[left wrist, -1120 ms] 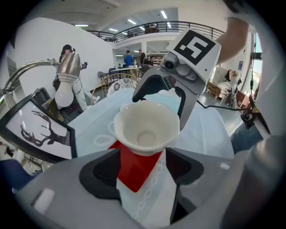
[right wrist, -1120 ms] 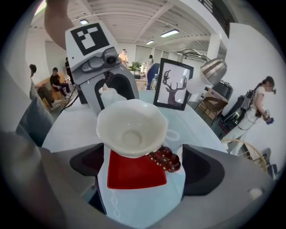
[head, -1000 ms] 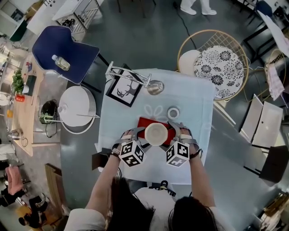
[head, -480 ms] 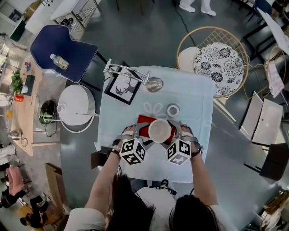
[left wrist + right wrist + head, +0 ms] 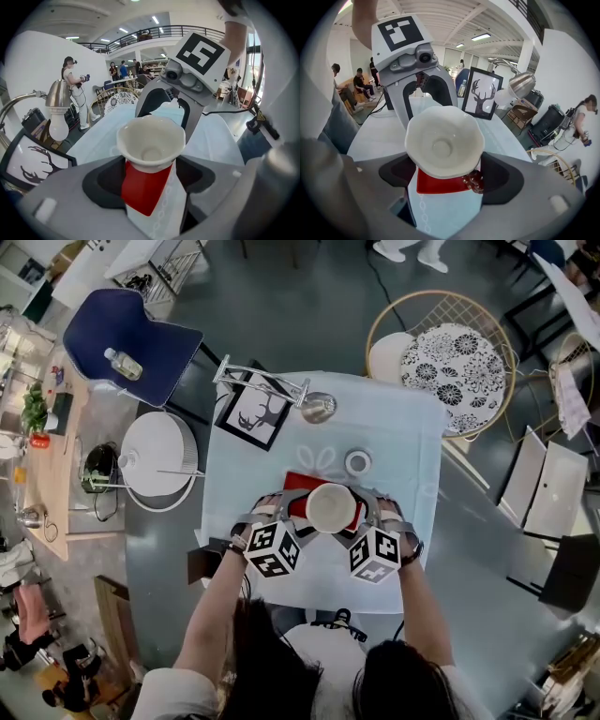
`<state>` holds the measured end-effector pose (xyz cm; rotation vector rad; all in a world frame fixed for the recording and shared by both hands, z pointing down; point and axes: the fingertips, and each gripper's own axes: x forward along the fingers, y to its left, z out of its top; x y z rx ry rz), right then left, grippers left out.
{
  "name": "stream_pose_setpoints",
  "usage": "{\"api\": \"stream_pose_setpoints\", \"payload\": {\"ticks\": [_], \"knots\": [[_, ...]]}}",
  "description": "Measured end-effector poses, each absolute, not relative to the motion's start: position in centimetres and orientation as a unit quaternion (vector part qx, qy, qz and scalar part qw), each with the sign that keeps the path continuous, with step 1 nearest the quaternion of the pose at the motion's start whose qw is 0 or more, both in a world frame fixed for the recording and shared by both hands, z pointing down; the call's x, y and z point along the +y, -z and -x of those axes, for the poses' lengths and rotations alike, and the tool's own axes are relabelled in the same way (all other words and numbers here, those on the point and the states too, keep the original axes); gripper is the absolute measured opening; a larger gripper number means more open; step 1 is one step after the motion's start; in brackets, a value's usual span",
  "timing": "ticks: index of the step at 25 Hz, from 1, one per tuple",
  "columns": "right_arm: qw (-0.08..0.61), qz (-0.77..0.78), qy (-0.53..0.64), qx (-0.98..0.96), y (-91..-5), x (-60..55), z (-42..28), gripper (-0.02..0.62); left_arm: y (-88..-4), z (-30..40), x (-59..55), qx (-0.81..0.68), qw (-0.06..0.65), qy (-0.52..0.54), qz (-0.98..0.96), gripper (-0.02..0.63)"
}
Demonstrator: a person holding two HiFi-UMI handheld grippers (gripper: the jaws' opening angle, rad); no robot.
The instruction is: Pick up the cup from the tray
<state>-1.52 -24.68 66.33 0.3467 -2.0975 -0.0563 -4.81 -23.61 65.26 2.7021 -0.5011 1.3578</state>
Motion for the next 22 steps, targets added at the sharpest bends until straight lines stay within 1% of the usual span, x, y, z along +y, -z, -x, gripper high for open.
{"api": "stream_pose_setpoints", "payload": {"ticks": [4,16,22], "knots": [[0.486,-0.147,0.036,-0.861,-65.1,-23.7,0.9,0.454,-64.5,4.2,-22.7,-0.159,0.031,-0.440,-0.883,0.327],[0.488,-0.188,0.025,-0.852,-63.8,-18.6,-2.2,0.449,-63.4,1.3,-17.9,-0.126,-0.006,-0.453,-0.883,0.327],[0.504,-0.193,-0.003,-0.842,-65.0,-15.6,-4.3,0.449,-64.5,-0.7,-15.1,-0.102,0.003,-0.458,-0.883,0.327]]}}
